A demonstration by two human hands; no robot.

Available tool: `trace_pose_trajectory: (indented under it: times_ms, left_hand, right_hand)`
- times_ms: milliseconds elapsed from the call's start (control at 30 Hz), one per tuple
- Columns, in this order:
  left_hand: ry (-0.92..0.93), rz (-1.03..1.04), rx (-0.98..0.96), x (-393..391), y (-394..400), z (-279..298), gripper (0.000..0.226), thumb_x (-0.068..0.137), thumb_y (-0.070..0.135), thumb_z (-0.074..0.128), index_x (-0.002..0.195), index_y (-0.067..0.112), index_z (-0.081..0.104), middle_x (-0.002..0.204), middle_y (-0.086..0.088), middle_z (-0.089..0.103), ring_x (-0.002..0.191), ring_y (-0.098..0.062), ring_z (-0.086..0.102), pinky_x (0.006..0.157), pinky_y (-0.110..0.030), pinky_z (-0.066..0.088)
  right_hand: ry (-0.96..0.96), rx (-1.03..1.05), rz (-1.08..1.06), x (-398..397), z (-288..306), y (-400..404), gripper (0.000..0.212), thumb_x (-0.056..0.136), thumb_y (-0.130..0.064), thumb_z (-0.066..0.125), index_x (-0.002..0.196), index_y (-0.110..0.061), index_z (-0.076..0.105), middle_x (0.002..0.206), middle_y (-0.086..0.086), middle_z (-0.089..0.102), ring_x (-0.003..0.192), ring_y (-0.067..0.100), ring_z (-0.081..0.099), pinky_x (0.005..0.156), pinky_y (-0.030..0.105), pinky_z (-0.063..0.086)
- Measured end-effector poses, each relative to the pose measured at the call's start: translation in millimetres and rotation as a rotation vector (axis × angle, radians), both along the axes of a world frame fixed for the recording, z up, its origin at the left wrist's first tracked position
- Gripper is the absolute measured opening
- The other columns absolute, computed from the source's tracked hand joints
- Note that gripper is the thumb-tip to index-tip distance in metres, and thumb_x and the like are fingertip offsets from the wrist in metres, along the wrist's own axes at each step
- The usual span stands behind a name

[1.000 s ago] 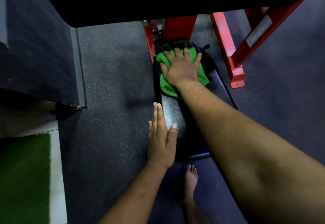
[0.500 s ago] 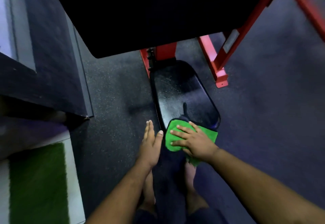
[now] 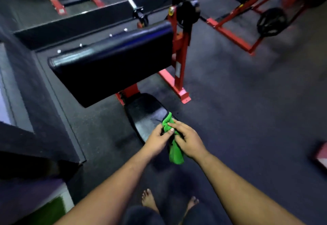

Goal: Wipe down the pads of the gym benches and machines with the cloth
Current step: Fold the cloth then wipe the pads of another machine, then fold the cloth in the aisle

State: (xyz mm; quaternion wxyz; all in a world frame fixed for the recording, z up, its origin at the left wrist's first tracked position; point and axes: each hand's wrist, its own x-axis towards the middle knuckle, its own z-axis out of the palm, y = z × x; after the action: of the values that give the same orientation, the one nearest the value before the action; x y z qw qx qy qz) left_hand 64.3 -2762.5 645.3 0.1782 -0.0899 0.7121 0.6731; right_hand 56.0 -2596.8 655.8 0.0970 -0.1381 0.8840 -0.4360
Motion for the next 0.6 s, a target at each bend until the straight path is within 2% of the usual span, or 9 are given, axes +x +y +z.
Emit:
trace_pose_trajectory:
  times_ms: [100,167,233,300,333,367,433,467,600]
  left_hand:
    - [0.133,-0.121,-0.103,-2.4,28.9,38.9,0.027,0.092,0.013,0.065,0.109,0.033,0.065,0.095,0.015,0.073,0.089,0.0,0.063,0.086,-0.023,0.05]
    - [0.18,-0.183,-0.184,-4.8,45.4,56.7,0.027,0.091,0.014,0.063,0.108,0.035,0.069,0.093,0.017,0.074,0.087,0.0,0.065,0.086,-0.028,0.051]
    - [0.254,-0.265,-0.247,-5.0,72.8,79.4,0.022,0.093,0.017,0.063,0.106,0.034,0.07,0.093,0.013,0.074,0.086,0.0,0.066,0.083,-0.027,0.052]
    - [0.371,-0.363,-0.296,-4.5,106.4,100.6,0.02,0.09,0.03,0.064,0.107,0.039,0.069,0.098,0.014,0.074,0.092,-0.002,0.067,0.086,-0.028,0.052]
    - [0.427,-0.408,-0.308,-5.7,116.9,109.6,0.022,0.087,0.034,0.063,0.108,0.04,0.07,0.101,0.014,0.073,0.096,-0.003,0.067,0.09,-0.029,0.051]
    - [0.48,-0.455,-0.315,-4.5,135.4,122.0,0.024,0.086,0.035,0.063,0.107,0.042,0.07,0.103,0.014,0.073,0.099,-0.004,0.066,0.092,-0.029,0.05]
    - [0.573,-0.525,-0.346,-1.5,165.0,142.4,0.022,0.086,0.037,0.064,0.105,0.046,0.068,0.102,0.011,0.072,0.1,-0.006,0.065,0.092,-0.029,0.05]
    - [0.615,-0.557,-0.359,-1.2,176.8,149.1,0.022,0.086,0.039,0.064,0.107,0.046,0.066,0.1,0.01,0.07,0.099,-0.007,0.065,0.091,-0.031,0.05]
    - [0.758,-0.612,-0.454,-1.5,235.3,172.6,0.036,0.079,0.058,0.062,0.104,0.034,0.071,0.091,0.013,0.071,0.09,-0.006,0.067,0.083,-0.038,0.054]
  right_hand:
    - [-0.015,-0.085,-0.095,20.3,42.5,45.4,0.039,0.092,-0.012,0.07,0.13,-0.022,0.068,0.146,-0.005,0.056,0.136,-0.002,0.048,0.116,0.021,0.036]
    - [0.029,-0.089,-0.173,23.6,62.7,72.6,0.036,0.094,-0.021,0.071,0.129,-0.025,0.066,0.14,-0.012,0.058,0.131,-0.007,0.047,0.115,0.026,0.037]
    - [0.083,0.001,-0.242,31.0,79.4,107.1,0.05,0.097,-0.029,0.068,0.144,-0.034,0.051,0.148,-0.012,0.05,0.137,-0.002,0.04,0.118,0.028,0.032]
    - [0.073,0.122,-0.268,41.0,90.8,146.0,0.066,0.097,-0.036,0.065,0.154,-0.044,0.033,0.161,-0.011,0.035,0.145,0.006,0.028,0.119,0.031,0.026]
    - [0.071,0.165,-0.273,43.1,92.5,159.2,0.067,0.096,-0.038,0.065,0.153,-0.048,0.032,0.162,-0.012,0.033,0.147,0.009,0.026,0.119,0.034,0.027]
    - [0.087,0.195,-0.299,49.9,97.7,181.2,0.062,0.094,-0.04,0.064,0.149,-0.048,0.039,0.16,-0.013,0.036,0.148,0.011,0.027,0.119,0.04,0.029]
    - [0.128,0.246,-0.362,62.6,109.6,218.7,0.043,0.088,-0.044,0.063,0.131,-0.041,0.057,0.147,-0.013,0.049,0.142,0.014,0.036,0.113,0.047,0.037]
    - [0.151,0.273,-0.392,68.5,118.4,234.4,0.035,0.085,-0.046,0.064,0.119,-0.038,0.061,0.135,-0.014,0.054,0.134,0.014,0.042,0.108,0.046,0.041]
    - [0.169,0.307,-0.506,101.4,157.8,310.7,0.022,0.084,-0.048,0.074,0.093,-0.033,0.06,0.096,-0.013,0.06,0.094,0.014,0.058,0.08,0.036,0.048]
